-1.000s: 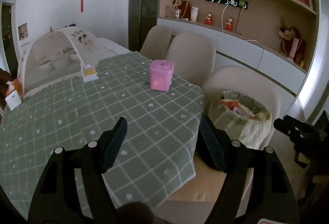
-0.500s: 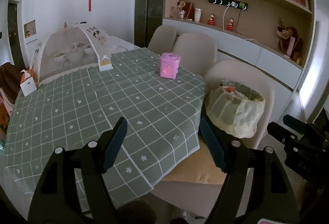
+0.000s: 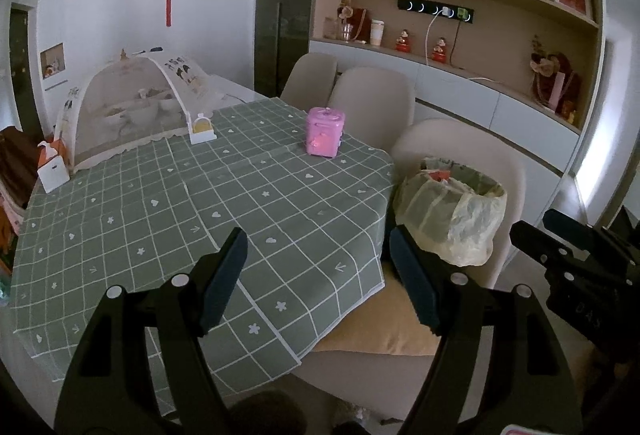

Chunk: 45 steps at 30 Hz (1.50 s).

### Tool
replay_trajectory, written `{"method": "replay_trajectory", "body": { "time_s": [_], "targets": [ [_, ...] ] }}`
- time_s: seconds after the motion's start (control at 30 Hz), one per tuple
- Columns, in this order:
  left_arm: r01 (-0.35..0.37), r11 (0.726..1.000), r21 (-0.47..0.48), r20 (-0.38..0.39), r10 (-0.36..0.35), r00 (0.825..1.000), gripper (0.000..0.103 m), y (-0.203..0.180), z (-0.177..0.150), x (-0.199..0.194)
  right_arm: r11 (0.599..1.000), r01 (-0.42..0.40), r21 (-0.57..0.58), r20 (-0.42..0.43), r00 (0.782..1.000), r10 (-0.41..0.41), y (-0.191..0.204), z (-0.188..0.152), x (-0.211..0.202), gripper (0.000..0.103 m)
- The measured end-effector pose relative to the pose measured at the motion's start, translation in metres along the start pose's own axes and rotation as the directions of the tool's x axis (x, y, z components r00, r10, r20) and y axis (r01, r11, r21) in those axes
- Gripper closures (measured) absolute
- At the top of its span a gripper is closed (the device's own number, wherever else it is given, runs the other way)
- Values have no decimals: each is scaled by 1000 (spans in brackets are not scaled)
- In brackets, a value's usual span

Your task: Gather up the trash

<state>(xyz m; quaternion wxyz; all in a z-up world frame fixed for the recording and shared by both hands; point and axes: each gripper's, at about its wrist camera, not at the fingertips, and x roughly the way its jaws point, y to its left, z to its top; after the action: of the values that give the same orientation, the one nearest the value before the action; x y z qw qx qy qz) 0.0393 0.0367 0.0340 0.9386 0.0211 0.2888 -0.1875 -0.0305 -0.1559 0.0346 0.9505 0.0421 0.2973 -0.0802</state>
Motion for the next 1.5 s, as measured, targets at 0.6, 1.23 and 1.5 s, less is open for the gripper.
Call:
{"method": "replay_trajectory", "body": {
  "time_s": [0.6, 1.23, 1.5],
  "targets": [
    [3, 1000, -11, -14, -3, 1000, 33, 6, -2, 3, 1000, -6, 9, -27, 1000, 6, 7, -2, 10, 47],
    [17, 1000, 8, -5, -17, 1000, 33, -6, -2, 2, 1000, -2, 29, -28, 1000, 3, -6, -4, 9, 47],
    [15, 1000, 9, -1, -15, 1000, 33, -8, -1, 1, 1000, -2, 27, -30, 1000, 3, -5, -4, 8, 47]
  ]
}}
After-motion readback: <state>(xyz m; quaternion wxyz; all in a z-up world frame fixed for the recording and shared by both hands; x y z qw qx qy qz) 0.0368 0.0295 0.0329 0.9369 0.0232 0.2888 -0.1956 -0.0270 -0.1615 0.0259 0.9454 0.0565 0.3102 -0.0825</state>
